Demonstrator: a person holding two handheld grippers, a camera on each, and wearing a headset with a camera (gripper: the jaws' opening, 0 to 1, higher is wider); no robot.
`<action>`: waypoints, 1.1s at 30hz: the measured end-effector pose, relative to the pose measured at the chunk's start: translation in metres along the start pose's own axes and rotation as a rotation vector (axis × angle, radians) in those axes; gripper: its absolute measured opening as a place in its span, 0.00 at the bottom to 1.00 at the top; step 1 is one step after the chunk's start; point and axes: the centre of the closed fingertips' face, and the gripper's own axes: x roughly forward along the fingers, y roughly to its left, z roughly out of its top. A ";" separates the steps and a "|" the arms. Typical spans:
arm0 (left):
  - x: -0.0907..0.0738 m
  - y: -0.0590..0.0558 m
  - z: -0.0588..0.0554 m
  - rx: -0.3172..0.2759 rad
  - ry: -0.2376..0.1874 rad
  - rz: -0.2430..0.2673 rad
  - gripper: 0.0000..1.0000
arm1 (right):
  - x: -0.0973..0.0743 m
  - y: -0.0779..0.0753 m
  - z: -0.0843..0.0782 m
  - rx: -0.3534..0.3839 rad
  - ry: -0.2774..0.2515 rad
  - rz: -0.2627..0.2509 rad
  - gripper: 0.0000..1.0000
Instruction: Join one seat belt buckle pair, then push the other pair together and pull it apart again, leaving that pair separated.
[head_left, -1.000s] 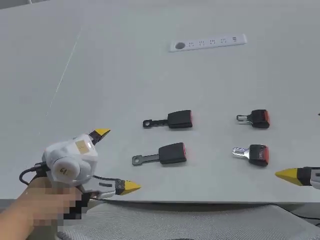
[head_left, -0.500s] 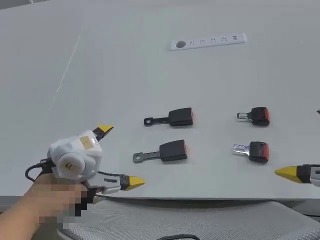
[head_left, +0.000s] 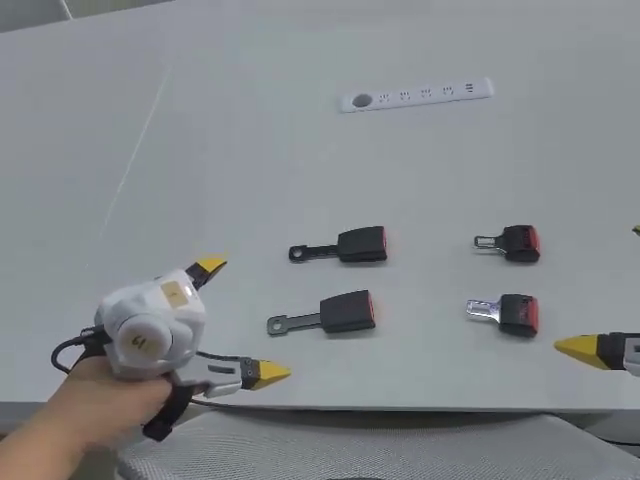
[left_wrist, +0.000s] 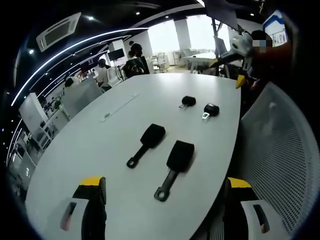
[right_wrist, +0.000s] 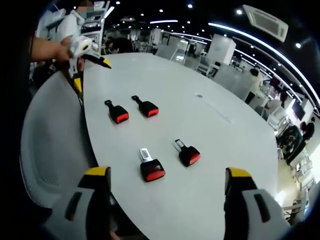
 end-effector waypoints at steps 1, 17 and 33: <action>-0.001 0.000 -0.001 0.000 0.002 0.002 1.00 | 0.000 0.000 0.000 -0.006 0.003 0.001 0.96; 0.002 0.003 -0.008 0.025 0.014 0.012 1.00 | -0.008 0.003 -0.009 -0.012 0.046 0.009 0.99; 0.003 -0.003 -0.011 -0.001 0.028 0.005 0.98 | -0.005 0.001 -0.015 -0.021 0.067 0.008 0.92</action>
